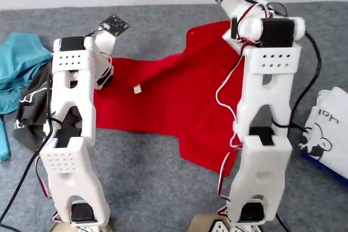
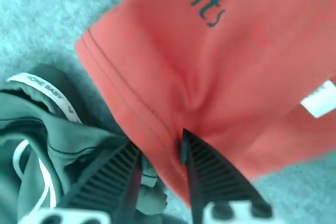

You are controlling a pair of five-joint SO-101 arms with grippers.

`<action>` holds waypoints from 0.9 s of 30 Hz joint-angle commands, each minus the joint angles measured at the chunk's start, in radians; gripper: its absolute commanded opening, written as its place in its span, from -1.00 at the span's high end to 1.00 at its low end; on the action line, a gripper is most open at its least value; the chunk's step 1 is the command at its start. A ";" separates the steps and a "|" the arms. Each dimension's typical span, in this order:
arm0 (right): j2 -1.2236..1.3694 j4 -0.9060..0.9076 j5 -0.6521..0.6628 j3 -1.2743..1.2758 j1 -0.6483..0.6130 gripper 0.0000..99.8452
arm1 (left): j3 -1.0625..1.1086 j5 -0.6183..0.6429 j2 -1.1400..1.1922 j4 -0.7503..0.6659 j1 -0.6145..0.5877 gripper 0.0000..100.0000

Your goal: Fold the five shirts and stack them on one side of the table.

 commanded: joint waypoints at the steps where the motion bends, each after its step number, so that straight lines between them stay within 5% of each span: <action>1: -0.186 0.042 -0.020 0.186 0.007 0.98 | -0.035 -0.020 -0.014 0.037 0.003 0.80; 12: -0.503 0.041 -0.020 0.690 -0.030 0.98 | -0.031 -0.124 -0.014 0.190 -0.003 0.81; 27: -0.734 -0.054 -0.018 1.204 -0.050 0.98 | -0.030 -0.123 -0.012 0.132 -0.012 0.80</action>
